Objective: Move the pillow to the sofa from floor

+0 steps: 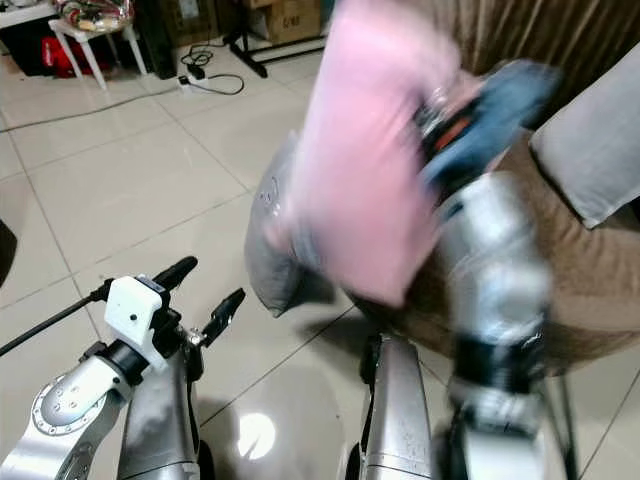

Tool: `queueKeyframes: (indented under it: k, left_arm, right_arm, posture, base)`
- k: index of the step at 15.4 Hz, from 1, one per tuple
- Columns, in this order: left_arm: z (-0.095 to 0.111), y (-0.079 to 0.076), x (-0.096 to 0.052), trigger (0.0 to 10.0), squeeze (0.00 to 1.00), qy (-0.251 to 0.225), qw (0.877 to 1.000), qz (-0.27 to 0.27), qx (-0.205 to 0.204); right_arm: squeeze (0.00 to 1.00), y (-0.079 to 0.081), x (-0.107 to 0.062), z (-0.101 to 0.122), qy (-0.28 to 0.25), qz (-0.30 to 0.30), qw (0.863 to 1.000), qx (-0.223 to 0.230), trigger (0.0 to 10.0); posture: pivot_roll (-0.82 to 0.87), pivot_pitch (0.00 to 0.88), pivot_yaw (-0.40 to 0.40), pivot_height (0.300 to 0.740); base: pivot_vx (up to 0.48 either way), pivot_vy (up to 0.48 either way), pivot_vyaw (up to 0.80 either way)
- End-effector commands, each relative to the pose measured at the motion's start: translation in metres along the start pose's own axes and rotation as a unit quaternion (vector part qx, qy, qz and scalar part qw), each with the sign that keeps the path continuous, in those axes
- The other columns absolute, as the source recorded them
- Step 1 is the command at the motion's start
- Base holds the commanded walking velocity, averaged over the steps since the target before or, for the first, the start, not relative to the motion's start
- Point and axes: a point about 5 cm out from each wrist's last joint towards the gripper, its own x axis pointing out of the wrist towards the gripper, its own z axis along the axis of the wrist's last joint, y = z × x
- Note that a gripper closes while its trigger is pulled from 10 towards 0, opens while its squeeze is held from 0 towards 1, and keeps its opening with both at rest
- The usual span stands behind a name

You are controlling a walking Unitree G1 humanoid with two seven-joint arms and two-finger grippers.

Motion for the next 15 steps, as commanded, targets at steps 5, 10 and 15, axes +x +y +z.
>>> queueKeyframes:
  k: [5, 10, 15]
  left_arm:
    - [0.002, 0.001, 0.0, 10.0, 0.0, -0.005, 1.0, 0.021, 0.007]
    - [0.001, -0.001, 0.005, 10.0, 0.0, -0.007, 1.0, 0.02, 0.005]
    - [0.001, -0.002, 0.006, 10.0, 0.0, -0.006, 1.0, 0.028, 0.007]
  right_arm:
    - [0.0, 0.002, -0.018, -0.035, 0.06, -0.037, 0.997, -0.01, 10.0]
    - [0.0, -0.008, -0.03, -0.028, 0.043, -0.077, 0.996, -0.016, 10.0]
    - [0.0, -0.011, -0.029, -0.013, 0.022, -0.083, 0.996, -0.021, 10.0]
  posture:
    - [-0.02, 0.0, -0.026, 0.424]
    - [-0.03, 0.0, -0.017, 0.474]
    - [-0.03, 0.0, -0.022, 0.514]
  base:
    - [0.0, 0.0, 0.0]
    - [0.0, 0.0, 0.0]
    - [0.0, 0.0, 0.0]
